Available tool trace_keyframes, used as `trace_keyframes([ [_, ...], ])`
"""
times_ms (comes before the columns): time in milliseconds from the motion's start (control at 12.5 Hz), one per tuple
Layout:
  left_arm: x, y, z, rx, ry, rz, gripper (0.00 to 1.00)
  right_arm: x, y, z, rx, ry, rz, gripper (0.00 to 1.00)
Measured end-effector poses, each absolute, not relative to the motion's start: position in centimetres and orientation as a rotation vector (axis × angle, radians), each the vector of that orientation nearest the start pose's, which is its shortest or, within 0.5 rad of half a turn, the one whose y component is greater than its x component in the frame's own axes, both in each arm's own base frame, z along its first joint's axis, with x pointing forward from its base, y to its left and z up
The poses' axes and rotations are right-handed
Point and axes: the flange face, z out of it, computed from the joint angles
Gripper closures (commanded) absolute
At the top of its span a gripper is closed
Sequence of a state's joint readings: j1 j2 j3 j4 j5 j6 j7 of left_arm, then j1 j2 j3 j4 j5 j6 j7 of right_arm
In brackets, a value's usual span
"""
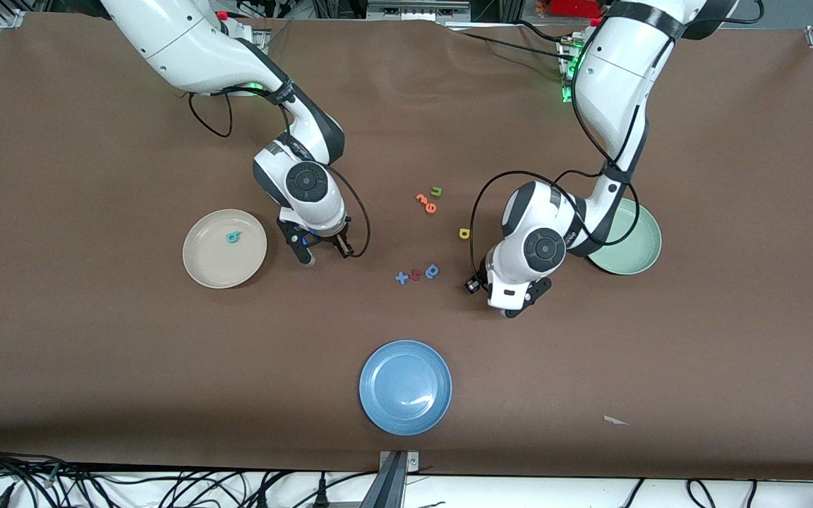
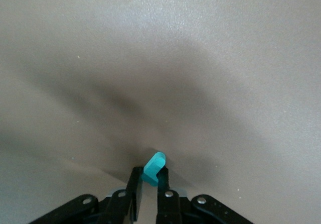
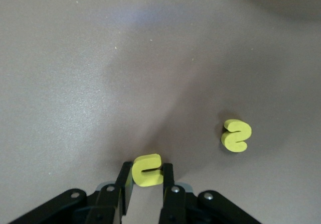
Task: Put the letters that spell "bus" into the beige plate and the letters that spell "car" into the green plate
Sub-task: 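Drop yellow c in the cream plate while the left gripper drops L in green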
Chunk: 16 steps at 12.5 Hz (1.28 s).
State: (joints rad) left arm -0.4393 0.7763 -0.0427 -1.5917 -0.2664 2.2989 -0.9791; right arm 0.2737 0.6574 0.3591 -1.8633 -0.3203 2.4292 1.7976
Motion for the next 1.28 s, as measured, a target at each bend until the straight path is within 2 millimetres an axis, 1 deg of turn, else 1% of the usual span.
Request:
trace_keyframes([
  [80,60.9,-32.1,17.2,-3.05,-1.102,0.329,1.0,51.9,36.5,17.9,-2.792,1.488,0.031,0.89],
  [160,61.1,-31.7,17.3,-3.039,-1.103,0.339,1.0,52.4,36.4,18.5,-2.792,1.474,0.011,0.89],
  [240,61.4,-31.0,17.6,-3.018,-1.101,0.358,1.0,53.1,35.9,19.8,-2.813,1.448,-0.014,0.89],
  [321,61.9,-30.0,18.5,-3.002,-1.087,0.382,1.0,53.7,34.9,21.3,-2.865,1.408,-0.029,0.89],
  [401,62.4,-28.6,20.2,-2.997,-1.042,0.425,1.0,54.3,33.5,22.9,-2.931,1.359,-0.037,0.89],
  [481,62.7,-26.8,22.2,-2.995,-0.975,0.494,1.0,54.9,31.8,24.4,-2.994,1.311,-0.033,0.89],
  [561,62.7,-24.3,24.4,-2.992,-0.88,0.59,1.0,55.6,29.6,25.6,-3.044,1.267,-0.004,0.89],
  [641,62.5,-21.3,26.4,-2.993,-0.778,0.694,1.0,56.4,27.1,26.0,-3.077,1.211,0.049,0.89],
  [721,62.2,-18.1,27.5,-2.991,-0.675,0.79,1.0,57.2,24.3,25.9,-3.112,1.133,0.106,0.89],
  [801,61.9,-14.9,27.7,-2.974,-0.577,0.859,1.0,57.8,21.3,25.3,-3.149,1.042,0.153,0.89],
  [882,61.6,-11.7,27.0,-2.948,-0.49,0.905,1.0,58.3,18.3,24.6,-3.187,0.958,0.19,0.88],
  [962,60.9,-9.1,25.8,-2.93,-0.418,0.95,1.0,58.5,15.7,23.9,-3.217,0.89,0.223,0.88],
  [1042,60.2,-6.9,24.3,-2.915,-0.357,0.993,1.0,58.5,13.6,23.3,-3.24,0.844,0.249,0.85],
  [1122,59.3,-4.6,22.9,-2.904,-0.308,1.038,1.0,58.5,12.0,22.8,-3.255,0.803,0.269,0.7],
  [1202,58.6,-2.7,21.5,-2.907,-0.277,1.067,1.0,58.3,10.9,22.3,-3.265,0.762,0.278,0.35],
  [1282,58.0,-1.5,20.3,-2.919,-0.267,1.068,1.0,58.1,10.3,21.7,-3.269,0.721,0.272,0.2],
])
